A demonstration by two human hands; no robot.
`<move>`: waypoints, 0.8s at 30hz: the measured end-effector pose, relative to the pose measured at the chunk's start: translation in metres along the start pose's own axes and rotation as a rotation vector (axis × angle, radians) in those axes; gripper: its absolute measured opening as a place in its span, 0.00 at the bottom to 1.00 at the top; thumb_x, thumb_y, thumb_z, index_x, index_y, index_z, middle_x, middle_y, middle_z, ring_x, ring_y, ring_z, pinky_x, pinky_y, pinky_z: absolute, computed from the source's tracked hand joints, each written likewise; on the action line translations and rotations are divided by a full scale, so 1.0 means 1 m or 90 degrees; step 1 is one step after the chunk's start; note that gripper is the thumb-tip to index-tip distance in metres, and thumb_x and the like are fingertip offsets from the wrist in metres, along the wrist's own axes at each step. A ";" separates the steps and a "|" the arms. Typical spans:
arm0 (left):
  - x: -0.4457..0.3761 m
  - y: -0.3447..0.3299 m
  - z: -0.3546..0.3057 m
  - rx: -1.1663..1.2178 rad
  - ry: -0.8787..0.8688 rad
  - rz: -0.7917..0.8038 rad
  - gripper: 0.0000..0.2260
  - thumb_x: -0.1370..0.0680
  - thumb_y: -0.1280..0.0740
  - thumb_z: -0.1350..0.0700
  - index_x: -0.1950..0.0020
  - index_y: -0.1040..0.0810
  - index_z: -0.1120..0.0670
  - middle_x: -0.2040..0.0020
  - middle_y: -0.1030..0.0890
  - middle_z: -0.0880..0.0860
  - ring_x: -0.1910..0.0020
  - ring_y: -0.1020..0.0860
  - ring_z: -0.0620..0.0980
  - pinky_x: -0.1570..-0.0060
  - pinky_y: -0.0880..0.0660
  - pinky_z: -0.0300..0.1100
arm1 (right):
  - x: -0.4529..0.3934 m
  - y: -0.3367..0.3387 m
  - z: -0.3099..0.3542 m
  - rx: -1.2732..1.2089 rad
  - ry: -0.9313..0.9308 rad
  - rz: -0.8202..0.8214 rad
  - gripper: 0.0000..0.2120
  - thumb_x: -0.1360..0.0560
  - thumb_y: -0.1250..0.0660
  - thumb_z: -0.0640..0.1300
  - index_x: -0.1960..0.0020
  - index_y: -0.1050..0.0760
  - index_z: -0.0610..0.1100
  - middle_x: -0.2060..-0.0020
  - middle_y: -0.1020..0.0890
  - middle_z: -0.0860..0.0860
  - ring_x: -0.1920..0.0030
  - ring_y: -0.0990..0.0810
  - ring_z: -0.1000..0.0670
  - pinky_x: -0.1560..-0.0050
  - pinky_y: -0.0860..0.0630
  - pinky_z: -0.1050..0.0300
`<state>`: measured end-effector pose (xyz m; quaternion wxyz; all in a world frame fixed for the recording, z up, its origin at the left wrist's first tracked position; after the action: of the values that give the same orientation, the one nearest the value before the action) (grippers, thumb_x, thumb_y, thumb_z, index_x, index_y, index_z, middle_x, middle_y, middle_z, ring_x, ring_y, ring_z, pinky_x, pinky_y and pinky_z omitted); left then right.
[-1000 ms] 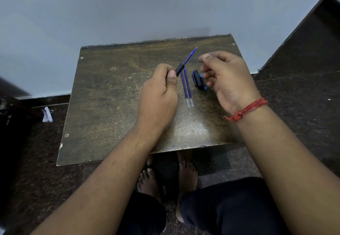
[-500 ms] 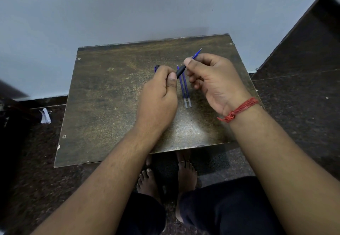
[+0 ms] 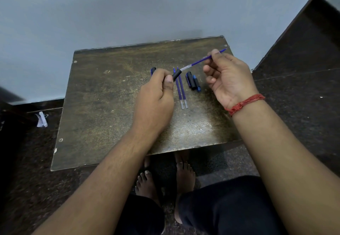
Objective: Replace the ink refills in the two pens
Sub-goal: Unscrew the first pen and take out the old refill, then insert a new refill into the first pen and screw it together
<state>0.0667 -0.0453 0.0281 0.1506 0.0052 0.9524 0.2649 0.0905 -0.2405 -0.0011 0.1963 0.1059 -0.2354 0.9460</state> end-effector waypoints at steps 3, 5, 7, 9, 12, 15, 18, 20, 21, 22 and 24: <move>0.000 0.001 0.002 0.004 0.008 -0.004 0.09 0.15 0.42 0.54 0.52 0.26 0.53 0.70 0.30 0.45 0.73 0.34 0.42 0.71 0.37 0.44 | -0.004 0.005 0.000 0.018 0.013 -0.029 0.08 0.18 0.36 0.40 0.52 0.20 0.40 0.67 0.20 0.49 0.72 0.23 0.55 0.76 0.35 0.63; -0.001 0.002 0.003 0.006 0.013 -0.008 0.09 0.15 0.42 0.54 0.52 0.26 0.53 0.70 0.31 0.45 0.73 0.34 0.42 0.72 0.38 0.40 | -0.006 0.013 0.010 0.158 0.076 -0.063 0.09 0.18 0.36 0.41 0.49 0.18 0.42 0.65 0.21 0.50 0.70 0.24 0.55 0.74 0.33 0.61; -0.001 0.002 0.003 0.009 0.016 -0.010 0.09 0.15 0.42 0.55 0.53 0.27 0.53 0.70 0.31 0.45 0.73 0.34 0.42 0.73 0.40 0.36 | -0.006 0.016 0.027 0.455 0.199 -0.091 0.10 0.19 0.36 0.46 0.49 0.17 0.44 0.62 0.19 0.50 0.64 0.22 0.52 0.65 0.28 0.59; -0.001 0.002 0.003 0.011 0.017 -0.009 0.09 0.15 0.42 0.55 0.53 0.27 0.53 0.69 0.30 0.45 0.72 0.33 0.41 0.74 0.40 0.35 | -0.003 0.009 0.035 0.696 0.295 -0.083 0.11 0.19 0.36 0.49 0.49 0.17 0.45 0.58 0.17 0.49 0.58 0.21 0.50 0.59 0.30 0.60; -0.001 0.002 0.004 0.009 0.020 -0.007 0.09 0.15 0.42 0.54 0.53 0.27 0.53 0.69 0.30 0.45 0.72 0.34 0.42 0.73 0.39 0.38 | -0.001 0.000 0.025 0.869 0.305 -0.053 0.10 0.19 0.37 0.49 0.46 0.18 0.47 0.55 0.18 0.50 0.54 0.22 0.48 0.56 0.28 0.58; -0.001 0.002 0.004 0.014 0.022 -0.008 0.09 0.15 0.42 0.55 0.53 0.26 0.54 0.70 0.30 0.44 0.73 0.33 0.41 0.73 0.40 0.37 | -0.001 -0.007 0.017 0.951 0.287 -0.041 0.10 0.19 0.36 0.49 0.44 0.20 0.46 0.50 0.17 0.47 0.49 0.20 0.44 0.47 0.22 0.49; -0.001 0.003 0.005 0.015 0.025 -0.011 0.09 0.15 0.42 0.54 0.53 0.27 0.52 0.70 0.30 0.44 0.73 0.33 0.41 0.73 0.40 0.36 | 0.003 -0.011 0.017 0.988 0.285 -0.047 0.09 0.20 0.35 0.50 0.43 0.21 0.47 0.49 0.17 0.48 0.47 0.20 0.44 0.46 0.22 0.48; -0.001 0.003 0.004 0.014 0.026 -0.010 0.09 0.15 0.42 0.54 0.53 0.27 0.51 0.70 0.30 0.43 0.73 0.33 0.40 0.73 0.40 0.36 | 0.004 -0.011 0.017 0.988 0.284 -0.050 0.09 0.20 0.35 0.50 0.44 0.21 0.48 0.49 0.17 0.48 0.48 0.20 0.44 0.47 0.21 0.48; -0.001 0.003 0.004 0.012 0.025 -0.010 0.09 0.15 0.42 0.54 0.53 0.27 0.51 0.70 0.30 0.43 0.72 0.33 0.40 0.73 0.40 0.37 | 0.005 -0.012 0.017 0.988 0.284 -0.049 0.09 0.20 0.35 0.50 0.44 0.21 0.48 0.49 0.17 0.48 0.49 0.20 0.44 0.47 0.22 0.49; -0.001 0.003 0.004 0.010 0.024 -0.009 0.09 0.15 0.42 0.54 0.53 0.27 0.51 0.70 0.30 0.44 0.72 0.33 0.41 0.73 0.39 0.37 | 0.006 -0.012 0.018 0.988 0.283 -0.048 0.09 0.20 0.35 0.50 0.44 0.21 0.48 0.49 0.17 0.48 0.49 0.20 0.44 0.48 0.22 0.49; -0.001 0.003 0.004 0.009 0.025 -0.008 0.09 0.15 0.42 0.54 0.53 0.27 0.52 0.70 0.30 0.44 0.73 0.33 0.41 0.72 0.39 0.39 | 0.006 -0.012 0.018 0.985 0.280 -0.046 0.09 0.20 0.35 0.50 0.43 0.21 0.48 0.49 0.17 0.48 0.47 0.20 0.45 0.47 0.22 0.49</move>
<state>0.0685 -0.0406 0.0268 0.1332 -0.0047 0.9570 0.2575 0.0923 -0.2379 0.0210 0.1395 0.0307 0.5343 0.8331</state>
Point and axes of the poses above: each hand's wrist, its own x-axis away from the middle knuckle, its own y-axis out of the back of the hand, z = x × y, the point moved 8 cm from there along -x, towards the middle knuckle
